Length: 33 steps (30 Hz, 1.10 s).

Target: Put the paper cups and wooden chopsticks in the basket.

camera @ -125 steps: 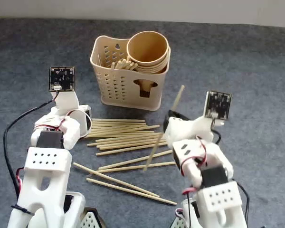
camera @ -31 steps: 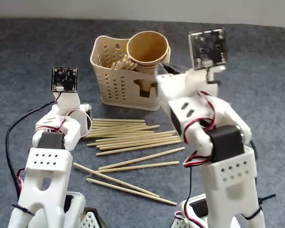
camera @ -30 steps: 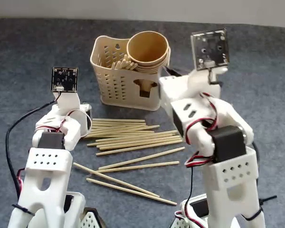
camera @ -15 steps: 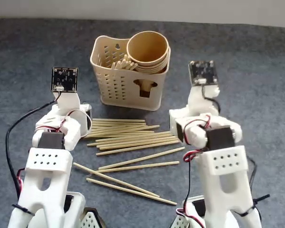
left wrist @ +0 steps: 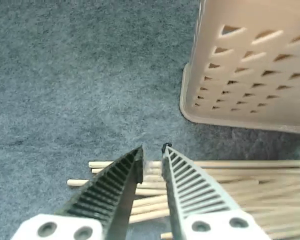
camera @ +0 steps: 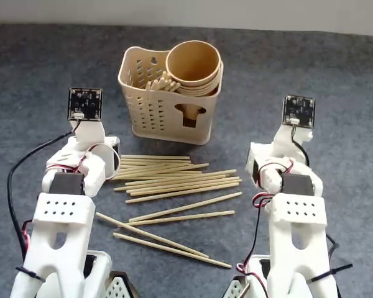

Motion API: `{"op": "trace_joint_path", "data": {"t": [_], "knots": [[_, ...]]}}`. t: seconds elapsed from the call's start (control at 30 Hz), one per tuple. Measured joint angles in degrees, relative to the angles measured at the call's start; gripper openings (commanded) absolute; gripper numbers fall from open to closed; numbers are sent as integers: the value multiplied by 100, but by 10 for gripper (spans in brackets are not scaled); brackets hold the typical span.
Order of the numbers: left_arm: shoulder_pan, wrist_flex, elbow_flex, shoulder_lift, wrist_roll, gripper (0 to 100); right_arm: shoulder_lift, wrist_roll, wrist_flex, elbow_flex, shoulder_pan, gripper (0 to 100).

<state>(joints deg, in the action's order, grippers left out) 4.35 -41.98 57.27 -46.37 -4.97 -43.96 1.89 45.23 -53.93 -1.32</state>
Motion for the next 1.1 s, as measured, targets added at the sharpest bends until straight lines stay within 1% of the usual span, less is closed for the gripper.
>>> {"op": "trace_joint_path", "data": {"t": [0.07,0.13,0.23,0.3,0.37,0.53,0.6,0.77,0.93,1.1], "knots": [[0,-352,-176,-35,185,81,0,141,-26,-79,9,5],[0,-695,-325,-237,246,81,0,440,-26,-79,70,5],[0,-1116,-387,-809,290,81,0,589,-26,-79,149,5],[-9,-1389,-387,-1363,466,81,0,624,-123,-88,211,5],[-185,-1670,-387,-1987,765,81,0,642,-299,-97,299,5],[-923,-2382,-387,-3297,1266,82,0,642,-615,-325,387,7],[-1213,-2602,-396,-3332,1530,91,0,642,-730,-360,387,9],[-1609,-3059,-396,-3121,2180,161,0,642,-941,-501,387,9],[-2101,-3499,-396,-2813,2470,160,0,642,-958,-501,387,9],[-2980,-4114,-396,-2198,3015,160,0,642,-967,-501,624,9]]}}
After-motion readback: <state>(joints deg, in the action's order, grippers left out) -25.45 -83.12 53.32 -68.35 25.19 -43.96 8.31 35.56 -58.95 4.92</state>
